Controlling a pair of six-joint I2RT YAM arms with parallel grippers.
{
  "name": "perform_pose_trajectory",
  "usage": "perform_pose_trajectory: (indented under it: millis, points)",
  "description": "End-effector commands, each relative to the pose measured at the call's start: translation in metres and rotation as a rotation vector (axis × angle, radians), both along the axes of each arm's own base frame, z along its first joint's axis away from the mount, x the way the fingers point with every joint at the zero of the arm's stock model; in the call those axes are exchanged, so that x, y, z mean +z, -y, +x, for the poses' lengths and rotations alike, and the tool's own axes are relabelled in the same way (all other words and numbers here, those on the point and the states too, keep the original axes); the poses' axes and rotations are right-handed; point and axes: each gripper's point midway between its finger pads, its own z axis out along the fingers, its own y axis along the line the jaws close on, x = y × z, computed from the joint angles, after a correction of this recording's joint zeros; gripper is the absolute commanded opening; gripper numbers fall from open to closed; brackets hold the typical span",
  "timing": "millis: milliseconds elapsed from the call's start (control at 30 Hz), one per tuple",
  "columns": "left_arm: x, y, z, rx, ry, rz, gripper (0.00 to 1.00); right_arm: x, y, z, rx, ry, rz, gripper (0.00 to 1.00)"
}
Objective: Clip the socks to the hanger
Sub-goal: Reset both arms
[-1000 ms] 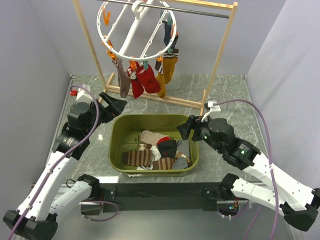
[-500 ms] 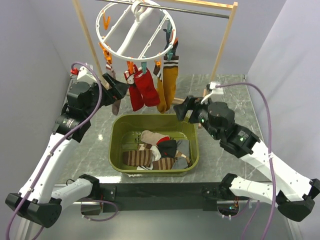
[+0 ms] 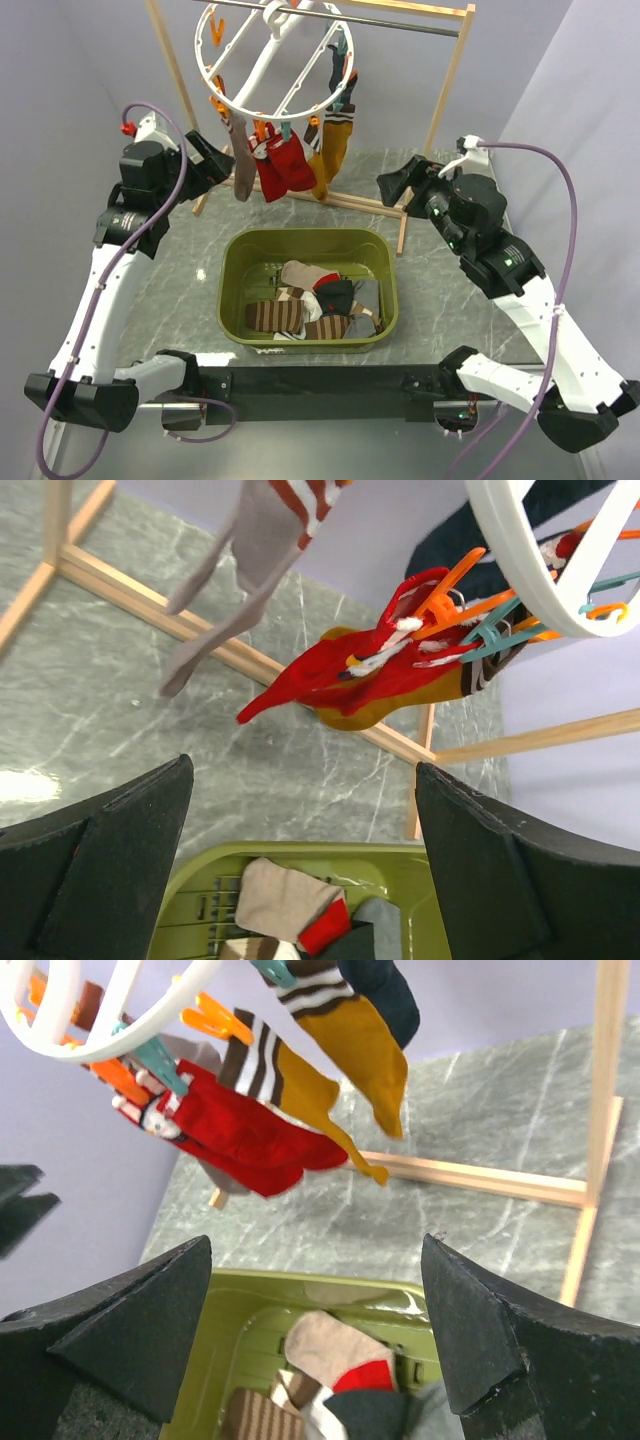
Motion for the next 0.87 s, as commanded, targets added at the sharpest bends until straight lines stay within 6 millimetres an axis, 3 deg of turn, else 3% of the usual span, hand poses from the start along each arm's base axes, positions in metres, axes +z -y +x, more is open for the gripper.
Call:
perform_pose_trajectory:
  millis: [0, 67, 200, 300, 467, 667, 833]
  points:
    - [0.030, -0.003, -0.018, -0.038, 0.090, 0.008, 0.98, 0.015, 0.023, -0.019, -0.028, 0.046, -0.024, 0.91]
    - [0.015, -0.013, -0.022, 0.015, 0.065, 0.015, 0.98, -0.004, 0.035, -0.020, -0.090, 0.034, -0.028, 0.91]
    - [-0.023, -0.021, -0.028, 0.045, -0.045, 0.043, 0.98, -0.013, 0.060, -0.039, -0.169, 0.064, 0.035, 0.92]
    - [-0.035, -0.022, -0.036, 0.049, -0.071, 0.034, 0.98, -0.027, 0.060, -0.048, -0.136, 0.059, 0.026, 0.92]
    - [-0.027, -0.024, -0.051, 0.049, 0.003, 0.022, 0.99, -0.043, 0.062, -0.054, -0.132, 0.028, 0.021, 0.92]
    - [-0.032, -0.031, -0.053, 0.079, -0.021, 0.050, 0.99, -0.036, 0.065, -0.055, -0.141, 0.081, 0.038, 0.92]
    - [-0.022, -0.031, -0.054, 0.069, 0.017, 0.055, 1.00, -0.040, 0.059, -0.051, -0.119, 0.059, 0.015, 0.92]
